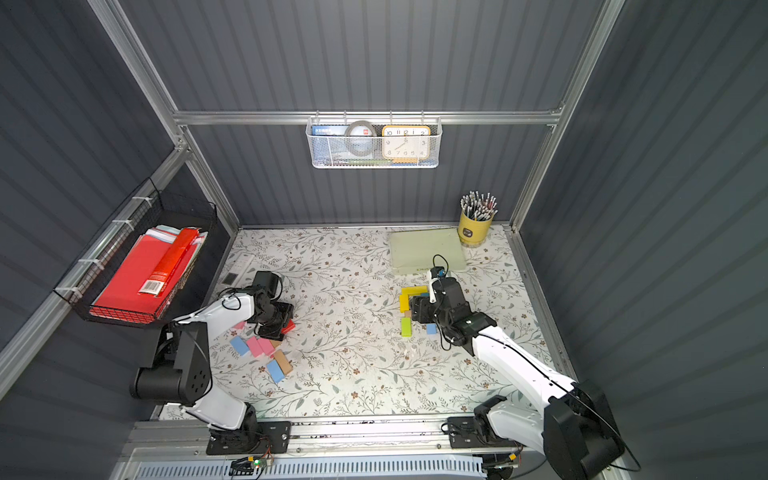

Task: Assemble the number 8 with building blocks
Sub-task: Pick up the building block from the center of the board.

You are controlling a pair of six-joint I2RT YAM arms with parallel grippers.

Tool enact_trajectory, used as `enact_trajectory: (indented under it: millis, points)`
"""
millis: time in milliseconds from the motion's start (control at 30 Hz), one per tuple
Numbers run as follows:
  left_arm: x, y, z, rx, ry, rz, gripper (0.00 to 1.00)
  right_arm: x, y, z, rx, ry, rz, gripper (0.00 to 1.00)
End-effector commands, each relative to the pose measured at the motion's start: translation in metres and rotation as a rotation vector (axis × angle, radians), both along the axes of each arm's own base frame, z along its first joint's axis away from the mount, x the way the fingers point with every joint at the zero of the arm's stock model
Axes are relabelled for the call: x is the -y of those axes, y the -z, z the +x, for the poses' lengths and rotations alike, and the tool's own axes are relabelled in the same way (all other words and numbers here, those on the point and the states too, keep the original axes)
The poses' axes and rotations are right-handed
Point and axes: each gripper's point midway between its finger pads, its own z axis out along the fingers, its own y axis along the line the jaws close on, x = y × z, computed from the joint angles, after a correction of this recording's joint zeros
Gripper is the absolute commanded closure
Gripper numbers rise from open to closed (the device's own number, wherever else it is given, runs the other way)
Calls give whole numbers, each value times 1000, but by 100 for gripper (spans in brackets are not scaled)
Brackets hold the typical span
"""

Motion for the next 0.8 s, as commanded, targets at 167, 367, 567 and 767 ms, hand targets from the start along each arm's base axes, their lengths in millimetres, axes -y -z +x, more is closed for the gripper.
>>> enact_trajectory:
  millis: [167,367,567,767]
  points:
    - [-3,7,-5,-12,-29,4,45,1,8,-4,-18,-4,-8,24]
    - [-3,10,0,-18,6,16,61,1,10,-4,-25,-6,-13,24]
    - [-7,-3,27,75,44,72,82,0,10,-3,-24,-5,-13,24]
    - [34,-53,87,282,337,184,100,4,0,0,-6,18,-11,24]
